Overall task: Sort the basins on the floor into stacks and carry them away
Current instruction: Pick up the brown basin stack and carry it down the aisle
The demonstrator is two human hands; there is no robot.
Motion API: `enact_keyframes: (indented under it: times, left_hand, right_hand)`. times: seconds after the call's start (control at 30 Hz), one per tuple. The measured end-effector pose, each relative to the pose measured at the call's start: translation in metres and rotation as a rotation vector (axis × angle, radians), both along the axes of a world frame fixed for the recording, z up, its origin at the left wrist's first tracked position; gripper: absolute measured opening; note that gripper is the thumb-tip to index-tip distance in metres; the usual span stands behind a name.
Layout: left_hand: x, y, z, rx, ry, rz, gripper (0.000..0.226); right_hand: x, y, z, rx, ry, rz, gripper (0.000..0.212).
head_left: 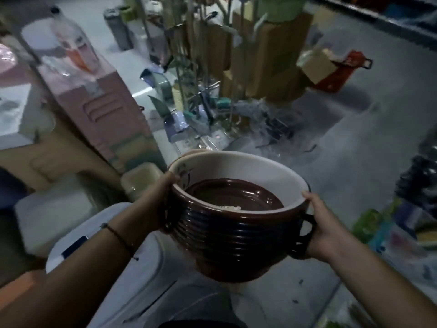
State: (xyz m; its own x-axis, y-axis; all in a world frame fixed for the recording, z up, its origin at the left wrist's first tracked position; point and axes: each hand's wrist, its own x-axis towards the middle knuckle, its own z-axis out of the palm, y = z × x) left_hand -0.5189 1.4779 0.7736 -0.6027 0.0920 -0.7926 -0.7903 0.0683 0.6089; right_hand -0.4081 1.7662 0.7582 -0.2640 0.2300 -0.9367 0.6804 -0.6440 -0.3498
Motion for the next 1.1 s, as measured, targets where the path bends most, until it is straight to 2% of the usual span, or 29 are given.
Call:
enact_keyframes:
  times: [0.17,0.3,0.4,0.53,0.6,0.67,0.7,0.77,0.8,0.87,1.1]
  left_hand:
    - [-0.098,0.009,-0.046,0.060,-0.068,0.218,0.036]
    - [-0.162,0.010,-0.080,0.096,-0.100,0.396,0.036]
    - [-0.199,0.001,-0.112,0.075,-0.093,0.532,0.034]
    - [-0.224,-0.010,-0.172,0.023,-0.072,0.683,0.023]
    - [-0.224,-0.012,-0.215,0.004,-0.051,0.774,0.028]
    - [-0.222,-0.010,-0.260,-0.013,-0.042,0.823,0.056]
    - [-0.219,-0.005,-0.283,-0.031,-0.057,0.846,0.063]
    - [-0.210,0.012,-0.324,-0.104,-0.060,0.851,0.057]
    - [-0.204,0.023,-0.341,-0.143,-0.049,0.843,0.058]
    - [-0.197,0.044,-0.358,-0.215,-0.032,0.845,0.065]
    - [-0.197,0.051,-0.376,-0.312,-0.070,0.848,0.063]
  right_hand:
    - [-0.144,0.015,-0.043,0.047,-0.028,0.141,0.063]
    - [-0.251,0.018,-0.076,0.063,-0.051,0.281,0.053]
    - [-0.317,0.009,-0.105,0.068,-0.005,0.407,0.043]
    - [-0.385,-0.001,-0.168,0.061,0.103,0.552,0.045]
    - [-0.407,-0.004,-0.210,0.056,0.128,0.611,0.047]
    - [-0.427,-0.007,-0.258,0.054,0.127,0.658,0.049]
    - [-0.432,-0.007,-0.281,0.051,0.104,0.696,0.050]
    - [-0.438,-0.005,-0.322,0.085,0.062,0.785,0.042]
    - [-0.437,0.000,-0.340,0.129,0.035,0.832,0.035]
    - [-0.432,0.013,-0.368,0.222,0.000,0.889,0.034]
    - [-0.433,0.018,-0.373,0.320,0.101,0.943,0.027]
